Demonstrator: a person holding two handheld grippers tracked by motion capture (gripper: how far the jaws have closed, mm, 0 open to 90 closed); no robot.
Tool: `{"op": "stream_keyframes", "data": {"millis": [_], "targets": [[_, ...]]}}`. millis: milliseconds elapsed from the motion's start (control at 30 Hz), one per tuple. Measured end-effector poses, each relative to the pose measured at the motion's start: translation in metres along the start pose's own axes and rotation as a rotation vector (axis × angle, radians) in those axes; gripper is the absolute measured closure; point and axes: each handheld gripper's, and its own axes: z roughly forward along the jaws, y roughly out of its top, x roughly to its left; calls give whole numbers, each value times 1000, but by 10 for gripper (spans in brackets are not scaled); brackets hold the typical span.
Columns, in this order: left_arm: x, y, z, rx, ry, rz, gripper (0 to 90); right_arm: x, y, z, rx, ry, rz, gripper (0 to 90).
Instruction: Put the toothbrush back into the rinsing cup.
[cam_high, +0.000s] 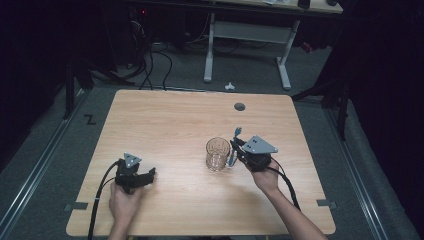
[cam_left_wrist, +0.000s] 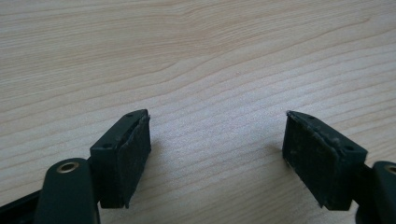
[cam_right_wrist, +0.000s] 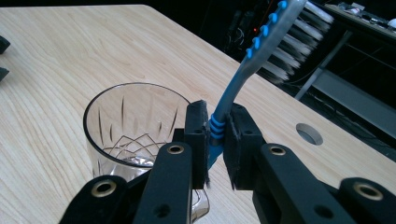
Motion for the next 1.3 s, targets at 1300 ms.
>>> {"op": "stream_keyframes", "data": {"millis": [1300], "targets": [[0, 0, 0, 0, 0, 0, 241, -9, -5, 4, 50, 73, 105, 641]]}}
